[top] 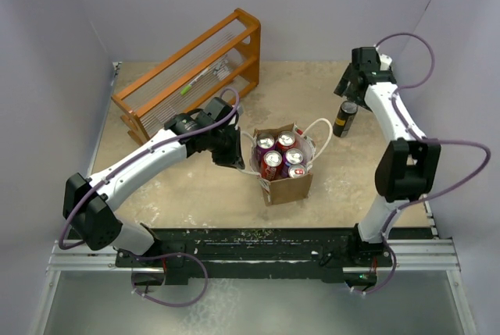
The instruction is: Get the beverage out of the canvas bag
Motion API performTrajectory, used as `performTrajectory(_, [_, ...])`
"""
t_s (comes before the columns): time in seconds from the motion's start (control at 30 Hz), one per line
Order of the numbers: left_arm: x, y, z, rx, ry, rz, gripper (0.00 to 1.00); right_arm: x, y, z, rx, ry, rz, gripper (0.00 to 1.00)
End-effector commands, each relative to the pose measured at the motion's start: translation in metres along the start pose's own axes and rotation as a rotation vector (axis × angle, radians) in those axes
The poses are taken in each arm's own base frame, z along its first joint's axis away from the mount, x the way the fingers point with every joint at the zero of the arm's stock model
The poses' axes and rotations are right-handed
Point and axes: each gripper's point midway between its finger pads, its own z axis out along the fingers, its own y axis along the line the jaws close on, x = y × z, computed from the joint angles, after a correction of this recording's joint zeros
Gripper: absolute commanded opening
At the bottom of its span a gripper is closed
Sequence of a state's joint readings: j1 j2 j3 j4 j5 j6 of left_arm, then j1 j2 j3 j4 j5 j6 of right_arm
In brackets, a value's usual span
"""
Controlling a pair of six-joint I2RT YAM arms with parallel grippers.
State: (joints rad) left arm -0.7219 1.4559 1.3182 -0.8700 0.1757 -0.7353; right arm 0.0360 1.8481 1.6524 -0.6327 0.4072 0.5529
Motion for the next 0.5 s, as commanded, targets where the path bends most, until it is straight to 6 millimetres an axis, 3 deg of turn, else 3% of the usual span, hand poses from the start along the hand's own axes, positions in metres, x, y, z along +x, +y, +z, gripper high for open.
performTrajectory(0.0, [-0.012,-0.011,-0.008,0.054,-0.042,0.041,0.00,-0.022,-0.021,-0.052,-0.032,-0.101,0.028,0.98])
performTrajectory(0.1, [-0.007,-0.013,-0.008,0.081,-0.034,0.037,0.00,-0.004,-0.039,-0.071,-0.033,-0.079,-0.003,0.98])
performTrajectory(0.27, [0.003,-0.012,-0.005,0.116,-0.029,0.024,0.00,0.062,-0.049,-0.095,-0.149,0.070,-0.045,0.98])
performTrajectory(0.47, [0.007,-0.011,-0.004,0.134,-0.031,0.021,0.00,0.129,-0.064,-0.139,-0.267,0.185,-0.108,0.99])
